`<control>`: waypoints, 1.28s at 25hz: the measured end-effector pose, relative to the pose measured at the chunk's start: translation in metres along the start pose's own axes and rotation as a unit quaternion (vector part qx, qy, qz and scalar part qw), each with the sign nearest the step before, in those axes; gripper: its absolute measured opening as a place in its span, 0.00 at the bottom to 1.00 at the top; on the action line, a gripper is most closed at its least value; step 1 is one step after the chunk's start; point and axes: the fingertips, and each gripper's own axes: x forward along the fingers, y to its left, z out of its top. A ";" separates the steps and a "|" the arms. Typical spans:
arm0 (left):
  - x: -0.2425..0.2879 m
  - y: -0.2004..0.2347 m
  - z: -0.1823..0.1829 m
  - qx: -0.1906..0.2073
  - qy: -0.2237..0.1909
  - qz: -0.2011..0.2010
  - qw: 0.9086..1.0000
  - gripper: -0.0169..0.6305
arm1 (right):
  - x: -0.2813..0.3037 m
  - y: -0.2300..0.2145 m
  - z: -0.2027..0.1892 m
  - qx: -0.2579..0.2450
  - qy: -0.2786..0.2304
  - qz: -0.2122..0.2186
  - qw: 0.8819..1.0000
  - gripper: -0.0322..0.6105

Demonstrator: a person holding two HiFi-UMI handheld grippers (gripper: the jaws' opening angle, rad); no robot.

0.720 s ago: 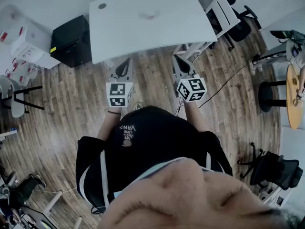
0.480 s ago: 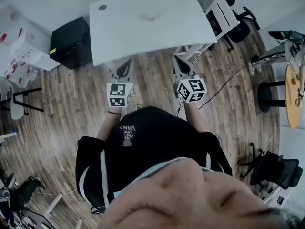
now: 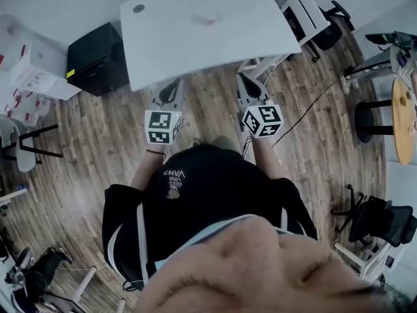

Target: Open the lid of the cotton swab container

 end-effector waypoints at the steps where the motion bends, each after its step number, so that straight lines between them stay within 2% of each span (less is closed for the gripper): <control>1: 0.001 0.002 -0.002 0.001 0.003 -0.004 1.000 0.06 | 0.001 0.002 -0.001 0.000 0.001 -0.002 1.000 0.07; 7: 0.014 0.000 -0.005 0.001 0.010 -0.024 1.000 0.06 | 0.004 -0.005 -0.004 -0.001 0.009 -0.012 1.000 0.07; 13: 0.041 0.005 -0.003 -0.012 0.018 -0.018 1.000 0.06 | 0.021 -0.027 0.001 0.002 0.013 -0.009 1.000 0.07; 21: 0.089 0.013 0.017 -0.016 0.014 0.011 1.000 0.06 | 0.061 -0.066 0.013 -0.002 0.017 0.022 1.000 0.07; 32: 0.154 0.011 0.025 -0.032 0.018 0.058 0.998 0.06 | 0.108 -0.118 0.014 -0.010 0.036 0.082 0.996 0.07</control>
